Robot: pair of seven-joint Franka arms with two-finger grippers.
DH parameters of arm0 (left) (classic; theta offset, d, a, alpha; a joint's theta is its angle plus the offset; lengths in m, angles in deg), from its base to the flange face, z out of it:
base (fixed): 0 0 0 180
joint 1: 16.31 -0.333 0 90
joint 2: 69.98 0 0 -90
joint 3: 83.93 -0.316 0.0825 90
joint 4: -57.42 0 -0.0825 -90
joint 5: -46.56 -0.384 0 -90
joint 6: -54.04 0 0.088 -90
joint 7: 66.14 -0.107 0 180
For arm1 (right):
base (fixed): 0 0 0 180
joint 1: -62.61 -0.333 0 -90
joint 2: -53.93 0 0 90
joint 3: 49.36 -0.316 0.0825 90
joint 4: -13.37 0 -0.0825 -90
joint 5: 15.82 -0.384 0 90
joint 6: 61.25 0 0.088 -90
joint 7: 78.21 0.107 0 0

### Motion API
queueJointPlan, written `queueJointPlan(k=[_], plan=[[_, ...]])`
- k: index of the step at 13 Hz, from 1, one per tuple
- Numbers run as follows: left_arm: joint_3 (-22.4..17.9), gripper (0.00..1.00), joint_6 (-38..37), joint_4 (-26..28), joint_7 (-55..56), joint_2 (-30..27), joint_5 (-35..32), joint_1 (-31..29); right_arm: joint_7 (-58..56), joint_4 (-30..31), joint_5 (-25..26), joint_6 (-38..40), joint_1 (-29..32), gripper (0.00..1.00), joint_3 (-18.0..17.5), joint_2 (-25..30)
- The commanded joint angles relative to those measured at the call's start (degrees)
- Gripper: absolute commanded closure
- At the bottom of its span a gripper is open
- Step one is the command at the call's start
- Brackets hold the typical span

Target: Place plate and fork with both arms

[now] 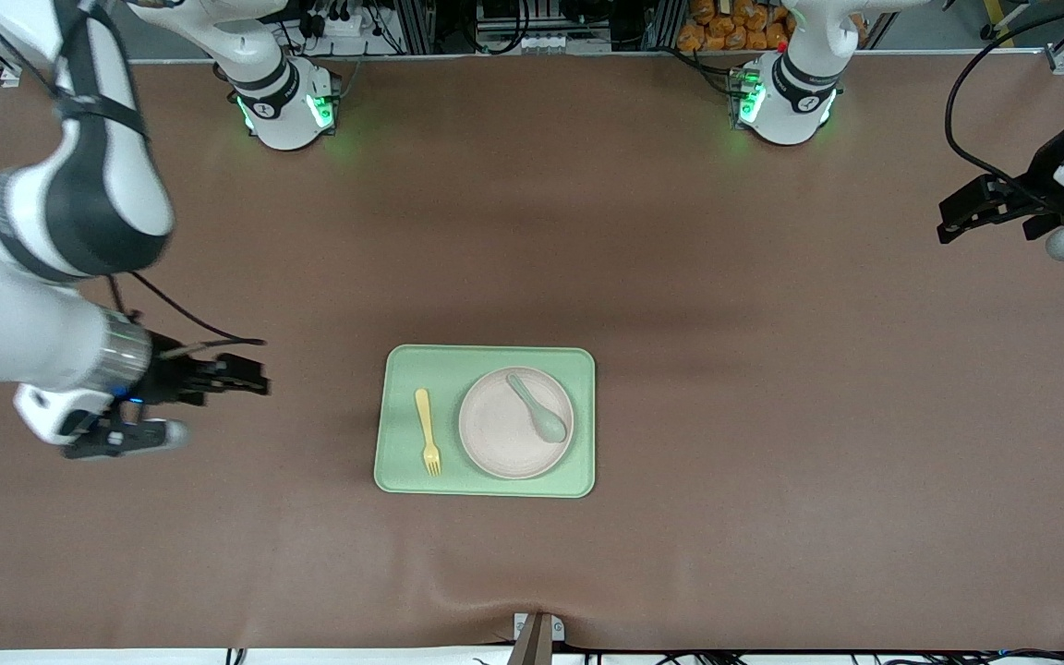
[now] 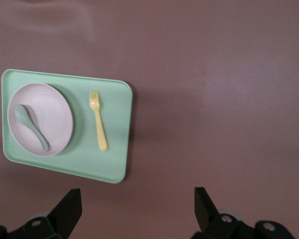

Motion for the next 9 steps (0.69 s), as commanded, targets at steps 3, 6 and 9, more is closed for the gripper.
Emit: queueJointPlan(k=[3, 6, 9], plan=[[0.3, 0.0, 0.3, 0.0, 0.2, -0.4, 0.1, 0.2, -2.8, 3.5, 3.4, 7.0, 7.4, 0.0, 0.5, 8.4], [0.3, 0.0, 0.3, 0.1, 0.2, -0.3, 0.1, 0.2, -2.7, 17.3, 5.6, 5.8, 7.8, 0.0, 2.2, 20.9], [0.9, 0.0, 0.3, 0.0, 0.2, -0.4, 0.1, 0.7, -2.1, 22.2, 6.3, 5.4, 7.7, 0.0, 2.1, 26.0]])
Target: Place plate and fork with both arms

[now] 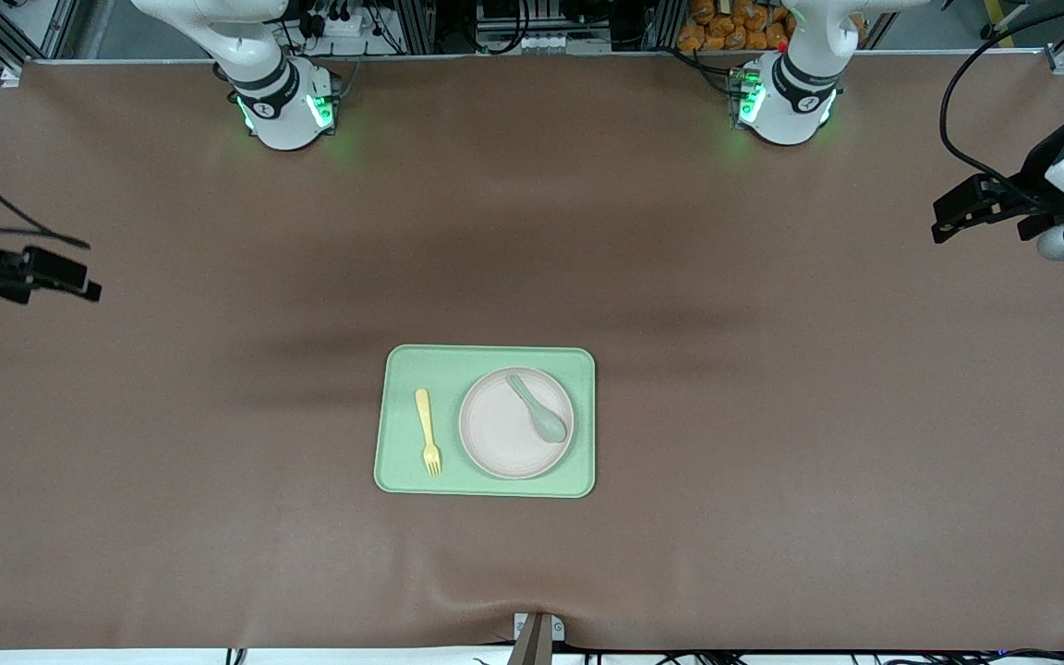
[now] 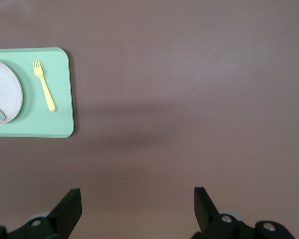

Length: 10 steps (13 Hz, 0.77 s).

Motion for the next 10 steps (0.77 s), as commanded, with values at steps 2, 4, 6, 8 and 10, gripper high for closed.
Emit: queueJointPlan(k=[2, 4, 6, 8, 10], plan=[[0.9, 0.0, 0.2, -0.1, 0.1, -0.7, 0.0, 0.5, 0.6, 6.5, 3.2, -0.3, 0.2, 0.0, -0.7, 7.4], [0.9, 0.0, -0.2, -0.1, 0.1, -0.9, 0.0, 0.6, -0.1, 5.1, 3.3, -0.6, 0.4, 0.0, -0.7, 6.2], [0.9, 0.0, -0.4, 0.1, 0.1, -0.9, 0.0, 0.9, 0.6, -0.9, 3.7, 0.1, 0.0, 0.0, -0.6, 1.8], [0.9, 0.0, -0.4, 0.1, 0.1, -0.8, 0.0, 0.8, 0.1, -3.5, 7.1, 0.7, 0.2, 0.0, -0.9, 0.9], [0.8, 0.0, -0.4, 0.1, 0.1, -0.8, 0.0, 0.6, 0.3, -4.5, 8.2, 2.6, 0.0, 0.0, -1.7, 1.1]])
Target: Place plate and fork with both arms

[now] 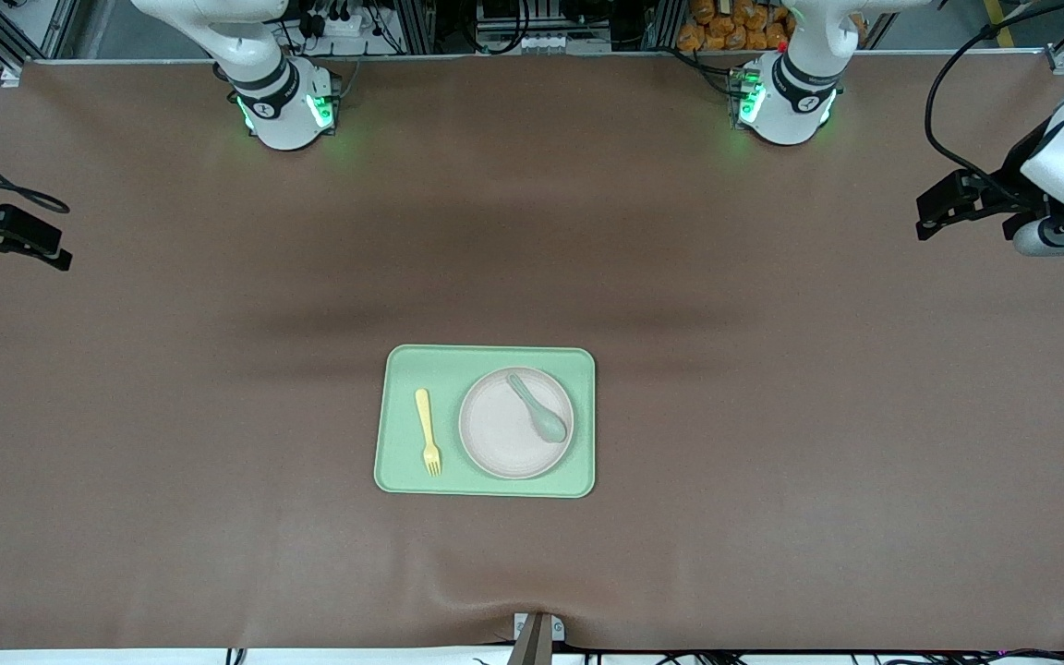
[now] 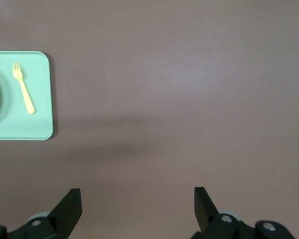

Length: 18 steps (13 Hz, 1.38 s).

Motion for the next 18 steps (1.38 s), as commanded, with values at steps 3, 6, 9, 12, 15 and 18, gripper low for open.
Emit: queueJointPlan(k=[3, 6, 9, 12, 15, 18], plan=[[0.0, 0.0, -0.3, 0.2, 0.1, -0.6, 0.0, -0.3, 0.1, -2.7, 1.7, 3.5, -0.1, 0.0, -1.1, -0.7], [0.0, 0.0, -0.2, 0.1, 0.1, -0.6, 0.0, -0.3, 0.1, -2.7, 1.8, 3.7, -0.7, 0.0, -1.1, -0.7], [0.0, 0.0, -0.2, 0.2, 0.1, -0.4, -0.2, -0.5, 0.1, -2.5, 1.8, 3.7, -0.6, 0.0, -1.1, -0.7], [0.0, 0.0, -0.1, 0.2, 0.2, -0.4, -0.2, -0.4, 0.1, -2.5, 1.7, 4.6, -0.6, 0.0, -1.1, -0.7], [0.0, 0.0, 0.1, 0.2, 0.2, -0.2, -0.2, 0.0, 0.1, -2.5, 1.7, 4.6, -0.6, 0.0, -1.0, -0.6], [0.0, 0.0, 0.1, 0.2, 0.2, -0.2, -0.2, 0.0, 0.1, -2.6, 1.7, 3.8, -0.8, 0.0, -1.1, -0.7]])
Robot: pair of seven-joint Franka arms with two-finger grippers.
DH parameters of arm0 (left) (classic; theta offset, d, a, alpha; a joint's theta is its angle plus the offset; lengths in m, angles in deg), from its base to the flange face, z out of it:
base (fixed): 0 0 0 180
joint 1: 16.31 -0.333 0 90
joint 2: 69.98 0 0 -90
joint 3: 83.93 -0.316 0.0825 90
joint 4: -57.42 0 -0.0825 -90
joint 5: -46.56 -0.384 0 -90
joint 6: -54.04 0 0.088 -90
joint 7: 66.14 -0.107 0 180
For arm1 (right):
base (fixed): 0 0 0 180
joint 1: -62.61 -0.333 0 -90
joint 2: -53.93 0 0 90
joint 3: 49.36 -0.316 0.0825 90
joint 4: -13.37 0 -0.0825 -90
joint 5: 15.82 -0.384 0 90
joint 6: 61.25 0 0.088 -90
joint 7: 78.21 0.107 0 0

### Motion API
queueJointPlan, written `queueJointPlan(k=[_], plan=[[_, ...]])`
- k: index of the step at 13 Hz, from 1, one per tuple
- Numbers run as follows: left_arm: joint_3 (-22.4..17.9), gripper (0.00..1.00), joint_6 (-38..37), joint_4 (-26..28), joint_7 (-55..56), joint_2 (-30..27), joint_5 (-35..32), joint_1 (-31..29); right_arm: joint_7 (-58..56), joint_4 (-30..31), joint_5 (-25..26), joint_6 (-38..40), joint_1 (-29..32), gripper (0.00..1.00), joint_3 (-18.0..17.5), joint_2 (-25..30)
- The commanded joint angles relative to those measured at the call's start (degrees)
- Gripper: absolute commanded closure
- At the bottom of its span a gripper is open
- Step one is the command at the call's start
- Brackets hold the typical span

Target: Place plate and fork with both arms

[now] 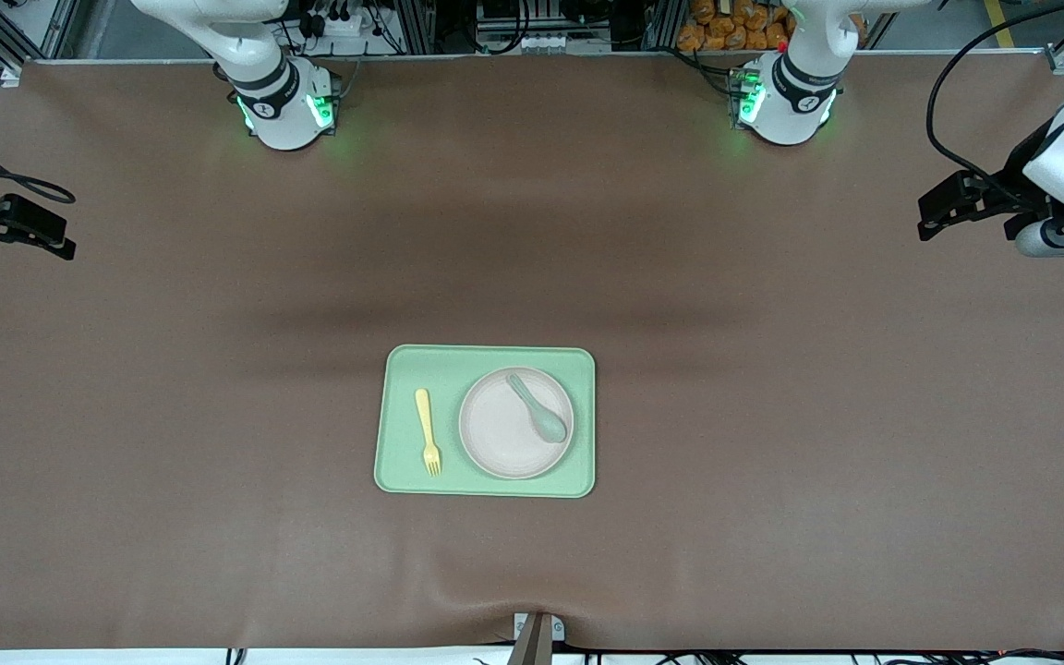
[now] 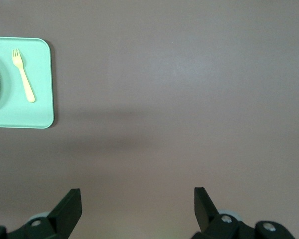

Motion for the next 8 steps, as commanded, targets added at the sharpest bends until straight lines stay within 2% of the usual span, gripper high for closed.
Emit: queueJointPlan(k=[1, 8], plan=[[0.1, 0.0, 0.1, 0.1, 0.2, -0.2, -0.3, 0.1, 0.1, -1.2, 1.4, -0.7, -1.0, 0.0, -0.2, -0.4], [0.1, 0.0, 0.1, 0.1, 0.2, -0.2, -0.3, 0.0, 0.3, -1.0, 1.1, -3.3, -1.3, 0.0, -0.2, -0.5]])
